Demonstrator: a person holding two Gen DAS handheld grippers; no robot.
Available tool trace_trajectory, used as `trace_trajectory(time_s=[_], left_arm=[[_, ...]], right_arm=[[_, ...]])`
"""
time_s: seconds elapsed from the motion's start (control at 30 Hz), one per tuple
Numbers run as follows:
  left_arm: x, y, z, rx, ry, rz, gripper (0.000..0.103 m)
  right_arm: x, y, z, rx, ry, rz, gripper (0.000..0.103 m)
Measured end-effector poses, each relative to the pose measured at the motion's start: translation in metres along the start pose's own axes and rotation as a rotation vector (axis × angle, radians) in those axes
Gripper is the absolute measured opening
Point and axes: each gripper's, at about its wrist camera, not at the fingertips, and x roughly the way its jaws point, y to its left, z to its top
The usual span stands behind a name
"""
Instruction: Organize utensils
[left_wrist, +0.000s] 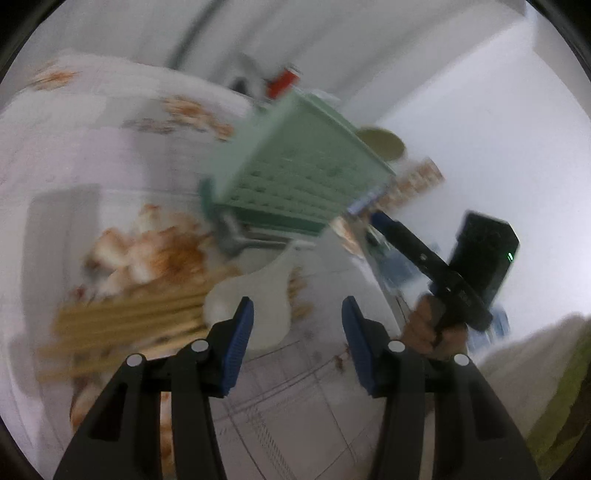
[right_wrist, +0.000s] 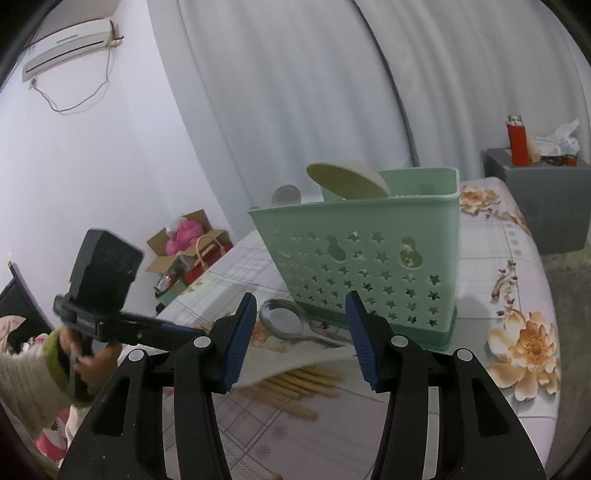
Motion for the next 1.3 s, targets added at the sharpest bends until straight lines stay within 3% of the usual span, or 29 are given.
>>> trace_trajectory(time_s=[0.1,0.23,0.33,0.43,0.7,1.0,1.17,1.3], left_arm=[[-0.008,0.01,-0.017,-0.134,-0.081,0.045,0.047],[-0.008,0.018,-0.043,-0.275,-0.126,0.085,0.047],[-0.005,0.019,-0.052,-0.335,-0.16,0.094,0.047],[0.006,0.021,-0.056,-0.374,-0.144,0.119,0.047],[0.022,0.016,-0.053,-0.375,-0.151,0.229,0.044],[0.039,0.021,-0.048,-0.422,-0.178,0.268,0.01],[0.024,0.017,-0.055,-0.387,-0.214,0.249,0.004],[-0.001,0.017,-0.068,-0.354,-0.235,0.281,0.003]], right_arm=[[-0.001,0.0,0.0,0.004,-0.003,0.001,0.048],[0.001,0.0,-0.001,0.013,-0.001,0.008,0.048],[0.004,0.001,-0.002,0.016,0.018,0.018,0.048],[0.006,0.005,-0.002,0.016,0.028,0.029,0.048],[0.008,0.018,0.0,0.001,0.031,0.028,0.048],[0.008,0.034,0.001,-0.037,0.038,0.014,0.048],[0.018,0.05,0.007,-0.131,0.066,-0.052,0.048],[0.044,0.063,0.011,-0.239,0.143,-0.097,0.048]])
